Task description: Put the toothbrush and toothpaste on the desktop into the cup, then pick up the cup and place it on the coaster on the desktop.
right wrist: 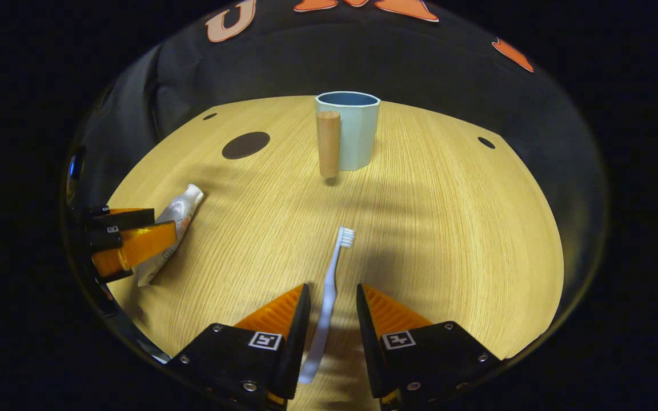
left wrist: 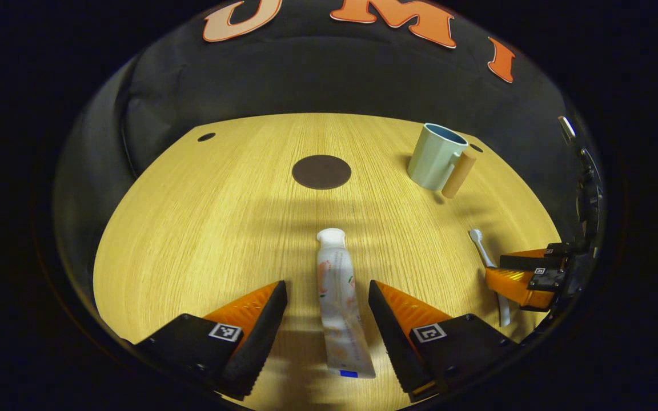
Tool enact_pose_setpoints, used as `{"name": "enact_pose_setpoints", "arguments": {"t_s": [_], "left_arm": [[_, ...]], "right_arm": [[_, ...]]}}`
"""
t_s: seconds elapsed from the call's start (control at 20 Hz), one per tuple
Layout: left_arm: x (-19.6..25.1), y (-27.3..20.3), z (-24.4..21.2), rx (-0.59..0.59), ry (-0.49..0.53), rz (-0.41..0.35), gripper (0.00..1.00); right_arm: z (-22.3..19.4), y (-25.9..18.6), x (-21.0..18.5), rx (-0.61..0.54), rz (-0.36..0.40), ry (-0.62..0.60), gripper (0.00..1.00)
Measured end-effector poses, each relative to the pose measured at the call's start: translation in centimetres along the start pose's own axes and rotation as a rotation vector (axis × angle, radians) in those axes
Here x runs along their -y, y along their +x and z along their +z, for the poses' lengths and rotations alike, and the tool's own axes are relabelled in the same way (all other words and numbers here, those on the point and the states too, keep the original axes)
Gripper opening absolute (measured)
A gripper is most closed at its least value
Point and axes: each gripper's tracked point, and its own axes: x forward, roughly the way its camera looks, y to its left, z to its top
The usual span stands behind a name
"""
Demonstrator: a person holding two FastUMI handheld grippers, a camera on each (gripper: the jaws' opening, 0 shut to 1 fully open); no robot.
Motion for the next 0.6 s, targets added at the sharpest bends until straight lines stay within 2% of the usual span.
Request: {"name": "enact_pose_setpoints", "arguments": {"t_s": [0.05,0.15,0.2,0.3,0.35,0.4,0.5,0.6], "left_arm": [[0.01,0.27,-0.66,-0.023,-0.01,-0.004,0.9],[-0.33,0.48,-0.35,-0.024,-0.012,0.017,0.81],[-0.25,0.5,-0.37,-0.032,-0.015,0.024,0.72],[-0.21,0.68,0.01,-0.02,-0.021,0.024,0.51],[-0.72,0.92,-0.15,-0.011,-0.036,0.042,0.46],[-0.8,0.88,0.12,-0.002,-0.042,0.036,0.29],[-0.75,0.54,0.02,0.008,-0.045,0.015,0.26],[-0.4,0.45,0.0,0.021,-0.048,-0.008,0.18]], "right_arm": [[-0.07,-0.05,-0.02,-0.002,-0.001,-0.003,0.49],[-0.01,0.12,-0.26,-0.004,-0.004,-0.012,0.49],[0.05,-0.05,-0.32,-0.004,-0.009,-0.008,0.46],[0.17,0.13,-0.18,-0.001,-0.016,0.016,0.31],[0.17,0.43,-0.15,-0.003,-0.023,0.028,0.27],[0.3,0.58,0.07,-0.001,-0.026,0.026,0.2],[0.41,0.55,-0.03,0.0,-0.025,0.016,0.08],[0.64,0.48,-0.2,0.007,-0.021,0.015,0.06]]}}
